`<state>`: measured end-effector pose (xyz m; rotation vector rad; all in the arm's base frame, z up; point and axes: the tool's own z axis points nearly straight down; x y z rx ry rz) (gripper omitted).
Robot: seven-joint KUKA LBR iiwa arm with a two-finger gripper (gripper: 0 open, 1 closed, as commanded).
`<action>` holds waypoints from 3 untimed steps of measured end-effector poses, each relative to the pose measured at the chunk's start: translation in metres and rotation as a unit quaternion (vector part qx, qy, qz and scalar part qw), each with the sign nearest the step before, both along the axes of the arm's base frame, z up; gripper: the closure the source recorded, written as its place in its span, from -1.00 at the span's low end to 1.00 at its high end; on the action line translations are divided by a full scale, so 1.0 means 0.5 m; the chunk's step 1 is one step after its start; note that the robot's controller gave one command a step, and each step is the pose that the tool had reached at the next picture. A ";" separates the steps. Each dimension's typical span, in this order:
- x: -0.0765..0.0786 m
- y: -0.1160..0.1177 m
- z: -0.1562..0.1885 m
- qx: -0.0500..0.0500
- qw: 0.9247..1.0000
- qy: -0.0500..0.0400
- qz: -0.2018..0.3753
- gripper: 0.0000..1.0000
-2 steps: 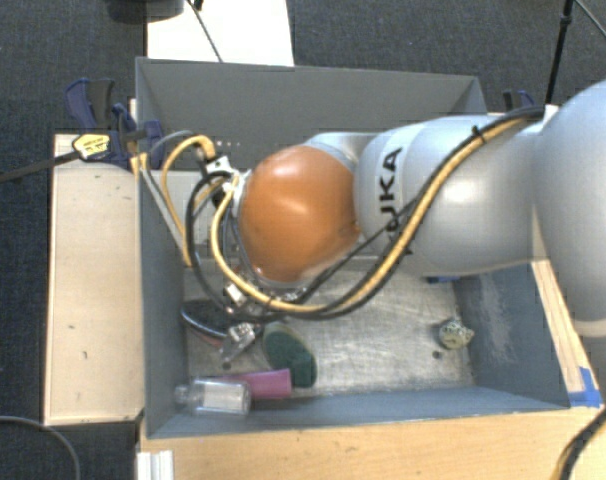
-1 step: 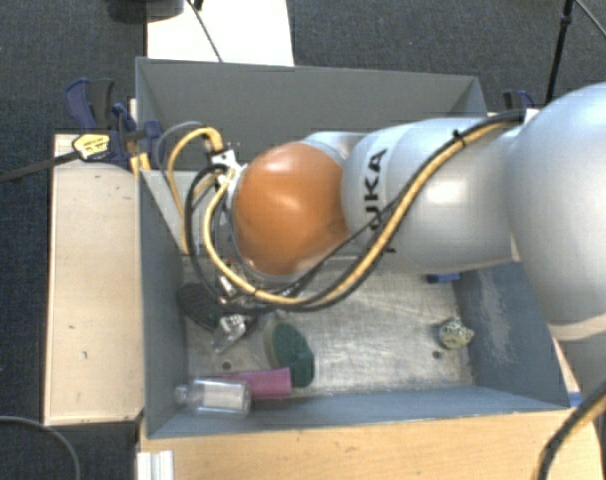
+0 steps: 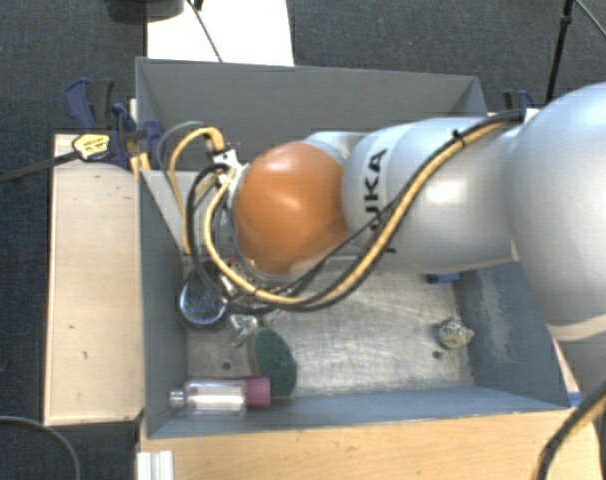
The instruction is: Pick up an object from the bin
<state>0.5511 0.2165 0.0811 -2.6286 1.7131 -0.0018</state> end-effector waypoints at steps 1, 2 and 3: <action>-0.001 0.002 0.000 0.001 1.000 0.001 -0.001 -1.00; 0.000 0.000 0.000 -0.001 1.000 0.001 -0.002 1.00; -0.001 0.002 0.000 0.000 1.000 0.002 -0.003 -1.00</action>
Offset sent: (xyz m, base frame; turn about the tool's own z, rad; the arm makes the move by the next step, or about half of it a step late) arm 0.0000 0.0000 0.0000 0.0000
